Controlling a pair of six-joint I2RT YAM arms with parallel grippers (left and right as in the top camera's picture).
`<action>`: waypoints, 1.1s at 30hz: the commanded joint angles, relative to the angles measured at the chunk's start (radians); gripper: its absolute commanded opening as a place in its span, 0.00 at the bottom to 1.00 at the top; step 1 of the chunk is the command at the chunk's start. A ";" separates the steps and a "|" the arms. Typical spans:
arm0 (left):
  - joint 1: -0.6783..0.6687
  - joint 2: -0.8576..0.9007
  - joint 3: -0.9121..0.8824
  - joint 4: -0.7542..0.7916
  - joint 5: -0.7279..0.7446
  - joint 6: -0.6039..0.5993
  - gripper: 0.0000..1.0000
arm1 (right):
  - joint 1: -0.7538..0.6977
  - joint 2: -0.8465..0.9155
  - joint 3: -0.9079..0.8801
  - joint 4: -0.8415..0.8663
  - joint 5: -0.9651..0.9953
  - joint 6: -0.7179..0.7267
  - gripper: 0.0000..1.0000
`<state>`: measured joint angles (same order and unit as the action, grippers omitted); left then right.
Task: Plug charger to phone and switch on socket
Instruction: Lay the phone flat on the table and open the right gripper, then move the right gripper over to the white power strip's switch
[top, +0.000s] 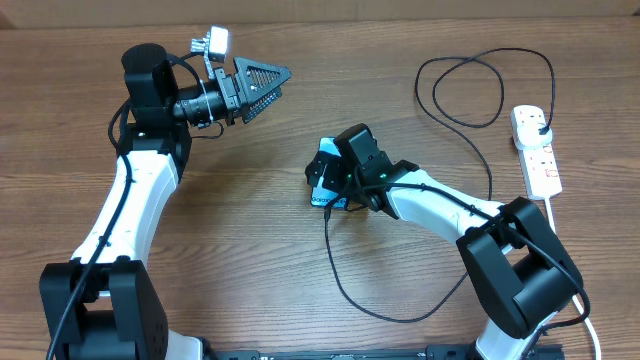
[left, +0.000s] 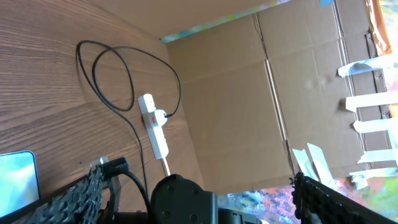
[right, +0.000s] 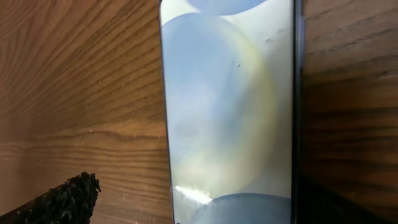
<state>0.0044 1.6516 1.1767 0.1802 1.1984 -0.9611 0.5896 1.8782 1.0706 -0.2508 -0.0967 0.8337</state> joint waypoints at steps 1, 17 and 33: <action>0.000 -0.004 0.006 0.003 -0.005 0.023 1.00 | -0.005 -0.010 -0.022 -0.004 0.040 0.004 1.00; 0.000 -0.004 0.006 0.003 -0.005 0.023 1.00 | -0.102 -0.042 0.418 -0.612 0.085 -0.348 1.00; 0.000 -0.004 0.006 0.003 -0.005 0.023 1.00 | -0.677 -0.040 0.669 -1.123 0.220 -0.446 1.00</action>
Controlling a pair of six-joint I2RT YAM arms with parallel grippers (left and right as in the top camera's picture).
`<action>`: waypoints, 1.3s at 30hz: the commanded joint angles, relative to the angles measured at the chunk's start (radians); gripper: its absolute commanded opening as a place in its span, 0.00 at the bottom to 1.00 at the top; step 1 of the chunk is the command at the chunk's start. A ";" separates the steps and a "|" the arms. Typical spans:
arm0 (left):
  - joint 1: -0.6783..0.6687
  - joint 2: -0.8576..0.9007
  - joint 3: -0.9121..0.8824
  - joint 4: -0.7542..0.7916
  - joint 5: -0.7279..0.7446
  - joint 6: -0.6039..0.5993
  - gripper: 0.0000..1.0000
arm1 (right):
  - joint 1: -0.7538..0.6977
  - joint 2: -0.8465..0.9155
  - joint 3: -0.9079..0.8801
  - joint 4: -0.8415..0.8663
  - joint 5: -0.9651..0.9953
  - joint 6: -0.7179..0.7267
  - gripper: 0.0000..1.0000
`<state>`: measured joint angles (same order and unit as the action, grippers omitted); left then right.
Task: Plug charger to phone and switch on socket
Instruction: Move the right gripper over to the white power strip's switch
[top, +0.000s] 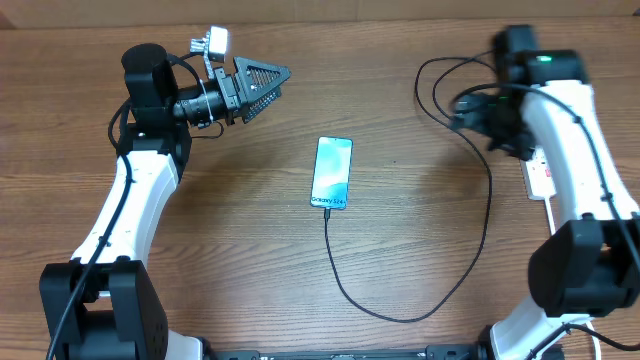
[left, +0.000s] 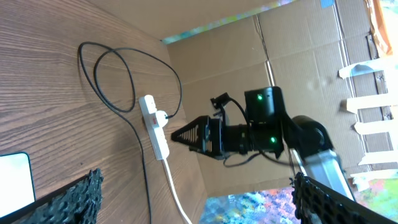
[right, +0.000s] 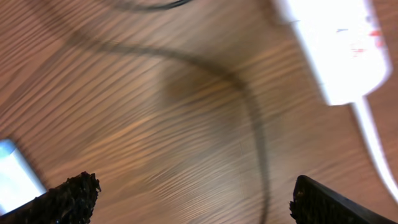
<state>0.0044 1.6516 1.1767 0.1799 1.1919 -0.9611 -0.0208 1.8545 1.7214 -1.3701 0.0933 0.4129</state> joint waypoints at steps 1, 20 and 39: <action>0.000 -0.004 0.006 0.003 0.001 0.023 1.00 | -0.089 -0.016 0.019 -0.005 0.030 -0.025 1.00; 0.000 -0.004 0.006 0.003 0.001 0.023 1.00 | -0.457 -0.012 -0.078 0.228 0.098 -0.026 1.00; 0.000 -0.004 0.006 0.003 0.001 0.023 1.00 | -0.469 0.013 -0.408 0.644 0.098 -0.026 1.00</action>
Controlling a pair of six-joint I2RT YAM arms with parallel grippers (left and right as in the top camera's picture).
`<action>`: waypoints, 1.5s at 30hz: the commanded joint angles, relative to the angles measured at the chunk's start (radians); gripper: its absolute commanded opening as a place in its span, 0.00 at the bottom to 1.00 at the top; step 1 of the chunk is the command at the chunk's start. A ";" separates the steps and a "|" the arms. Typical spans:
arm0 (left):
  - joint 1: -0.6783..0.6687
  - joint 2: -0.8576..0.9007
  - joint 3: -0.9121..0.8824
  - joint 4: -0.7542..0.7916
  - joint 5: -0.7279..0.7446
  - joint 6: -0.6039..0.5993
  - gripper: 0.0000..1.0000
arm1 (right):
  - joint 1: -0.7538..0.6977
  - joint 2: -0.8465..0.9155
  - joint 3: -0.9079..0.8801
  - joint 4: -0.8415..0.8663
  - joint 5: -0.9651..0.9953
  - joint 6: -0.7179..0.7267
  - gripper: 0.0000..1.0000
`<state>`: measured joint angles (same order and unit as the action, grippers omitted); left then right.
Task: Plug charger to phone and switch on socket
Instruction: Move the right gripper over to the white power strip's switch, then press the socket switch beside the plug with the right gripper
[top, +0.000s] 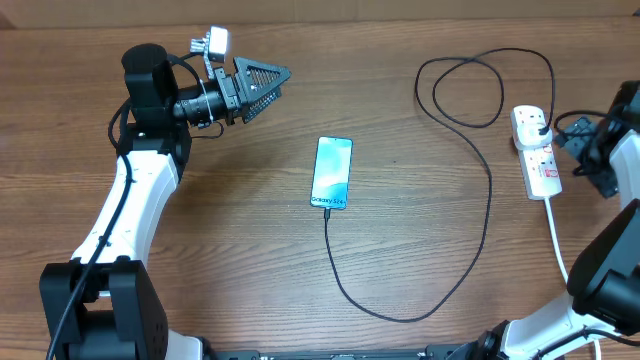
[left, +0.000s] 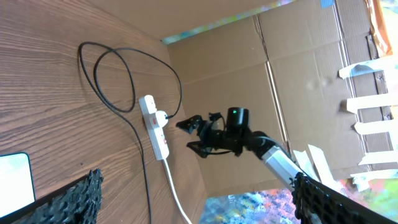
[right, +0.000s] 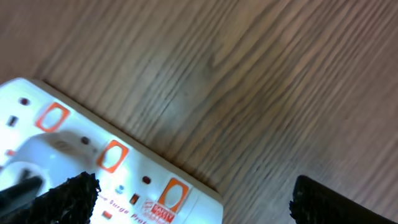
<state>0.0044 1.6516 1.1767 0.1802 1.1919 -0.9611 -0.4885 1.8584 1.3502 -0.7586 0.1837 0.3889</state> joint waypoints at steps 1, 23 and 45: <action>0.000 -0.004 0.006 0.003 0.001 0.023 1.00 | -0.001 0.011 -0.045 0.041 0.007 -0.001 1.00; 0.000 -0.004 0.006 0.003 0.001 0.023 1.00 | -0.028 0.025 0.060 0.022 -0.050 -0.155 1.00; 0.000 -0.004 0.006 0.003 0.001 0.023 1.00 | -0.042 0.187 0.059 0.039 -0.206 -0.154 1.00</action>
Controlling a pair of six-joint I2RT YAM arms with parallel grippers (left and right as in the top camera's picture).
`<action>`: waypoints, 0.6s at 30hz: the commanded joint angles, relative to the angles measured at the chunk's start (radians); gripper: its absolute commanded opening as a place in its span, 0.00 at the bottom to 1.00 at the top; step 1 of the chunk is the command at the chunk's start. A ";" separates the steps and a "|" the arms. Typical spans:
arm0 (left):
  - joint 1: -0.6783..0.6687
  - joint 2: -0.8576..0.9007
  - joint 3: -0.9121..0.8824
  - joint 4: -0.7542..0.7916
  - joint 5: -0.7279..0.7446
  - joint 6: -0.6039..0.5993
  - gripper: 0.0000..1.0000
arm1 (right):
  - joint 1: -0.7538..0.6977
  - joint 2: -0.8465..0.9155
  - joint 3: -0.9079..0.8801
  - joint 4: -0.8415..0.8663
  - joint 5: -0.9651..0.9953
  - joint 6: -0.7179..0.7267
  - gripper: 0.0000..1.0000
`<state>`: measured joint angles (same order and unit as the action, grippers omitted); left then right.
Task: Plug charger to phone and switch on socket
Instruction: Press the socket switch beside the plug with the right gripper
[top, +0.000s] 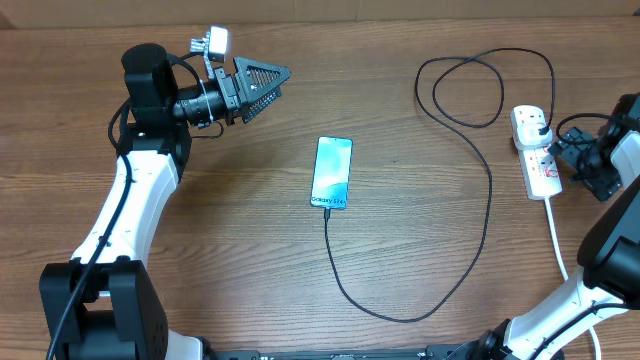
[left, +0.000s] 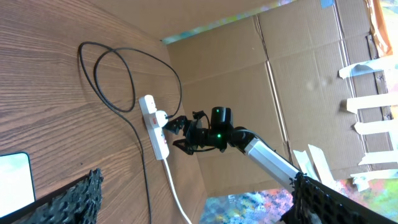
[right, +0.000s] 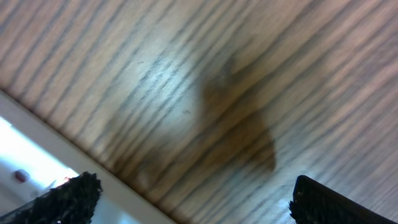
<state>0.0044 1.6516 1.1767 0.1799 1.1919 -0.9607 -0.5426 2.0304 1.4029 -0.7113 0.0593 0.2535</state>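
The phone (top: 332, 172) lies face up mid-table, and the black charger cable (top: 489, 190) meets its lower edge. The cable loops round to a plug (top: 540, 124) seated in the white power strip (top: 537, 160) at the right edge. My right gripper (top: 562, 147) is open just right of the strip, low by its plug end. Its wrist view shows blurred wood and only the strip's edge (right: 25, 171) between the open right gripper (right: 193, 190). My left gripper (top: 268, 85) is open, raised at the far left; the left gripper (left: 196, 180) looks towards the strip (left: 155, 127).
A white lead (top: 560, 250) runs from the strip towards the table's front right. The cable makes a coil (top: 470, 88) at the back and a wide bend (top: 395, 315) near the front edge. Cardboard walls (left: 249, 74) stand behind the table.
My right gripper has moved a little left, closer to the power strip. Its wrist view, which showed the strip's sockets, now shows mostly wood with the strip's edge. The left arm is unchanged.
My right gripper was first down over the phone at mid-table. Then it was away near the cable coil, with the cable at the phone's lower edge. Later it was right of the power strip, and now sits close beside it. The left arm stayed raised.
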 joint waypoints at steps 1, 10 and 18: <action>0.000 -0.004 0.006 0.003 0.001 0.023 1.00 | 0.012 0.015 0.006 -0.004 -0.080 -0.019 1.00; 0.000 -0.004 0.006 0.003 0.001 0.023 1.00 | 0.010 0.015 0.006 -0.016 -0.117 -0.019 1.00; 0.000 -0.004 0.006 0.003 0.001 0.023 1.00 | 0.010 0.015 0.006 -0.030 -0.133 -0.020 1.00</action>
<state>0.0044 1.6516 1.1767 0.1799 1.1919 -0.9611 -0.5480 2.0304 1.4078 -0.7174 -0.0261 0.2508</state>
